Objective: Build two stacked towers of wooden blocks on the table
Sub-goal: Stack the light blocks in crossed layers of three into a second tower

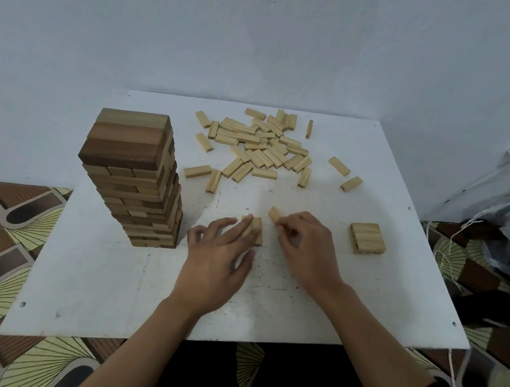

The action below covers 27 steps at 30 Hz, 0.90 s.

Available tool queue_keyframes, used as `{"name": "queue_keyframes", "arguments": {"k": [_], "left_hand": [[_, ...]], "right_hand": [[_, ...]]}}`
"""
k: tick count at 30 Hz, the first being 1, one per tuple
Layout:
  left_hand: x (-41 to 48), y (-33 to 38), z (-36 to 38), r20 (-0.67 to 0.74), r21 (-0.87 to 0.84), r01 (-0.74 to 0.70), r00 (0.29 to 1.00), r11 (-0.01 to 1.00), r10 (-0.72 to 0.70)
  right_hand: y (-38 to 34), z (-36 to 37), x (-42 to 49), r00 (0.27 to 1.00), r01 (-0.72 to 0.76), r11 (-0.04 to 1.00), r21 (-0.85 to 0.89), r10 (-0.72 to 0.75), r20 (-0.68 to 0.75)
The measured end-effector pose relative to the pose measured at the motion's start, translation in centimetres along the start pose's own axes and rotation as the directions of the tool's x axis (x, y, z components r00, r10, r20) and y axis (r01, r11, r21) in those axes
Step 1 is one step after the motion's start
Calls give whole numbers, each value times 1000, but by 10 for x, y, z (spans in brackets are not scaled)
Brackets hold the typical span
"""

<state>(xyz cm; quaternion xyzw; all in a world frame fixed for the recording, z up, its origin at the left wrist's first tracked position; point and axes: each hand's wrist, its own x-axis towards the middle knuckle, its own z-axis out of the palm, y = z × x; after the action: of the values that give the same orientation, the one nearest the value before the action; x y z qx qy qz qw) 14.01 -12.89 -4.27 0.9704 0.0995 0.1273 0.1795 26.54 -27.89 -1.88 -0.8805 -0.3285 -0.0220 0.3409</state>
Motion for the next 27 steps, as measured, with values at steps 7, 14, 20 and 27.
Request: {"name": "queue_keyframes", "arguments": {"k": [7,14,20,27], "left_hand": [[-1,-1,5,-15,-67,12,1000,998,-13],[-1,-1,4,-33,-130,14,999,991,-19],[-1,-1,0,-47,-190,31,998,981,-41],[2,2,2,-24,-100,70,997,993,-73]], "right_hand": [[-12,-3,-18,995,-31,996,81,23,100],[-13,-8,-7,950,-38,995,-93,65,306],[-5,-22,2,908,-46,998,-45,60,415],[-1,-20,11,886,58,996,-75,-16,463]]}}
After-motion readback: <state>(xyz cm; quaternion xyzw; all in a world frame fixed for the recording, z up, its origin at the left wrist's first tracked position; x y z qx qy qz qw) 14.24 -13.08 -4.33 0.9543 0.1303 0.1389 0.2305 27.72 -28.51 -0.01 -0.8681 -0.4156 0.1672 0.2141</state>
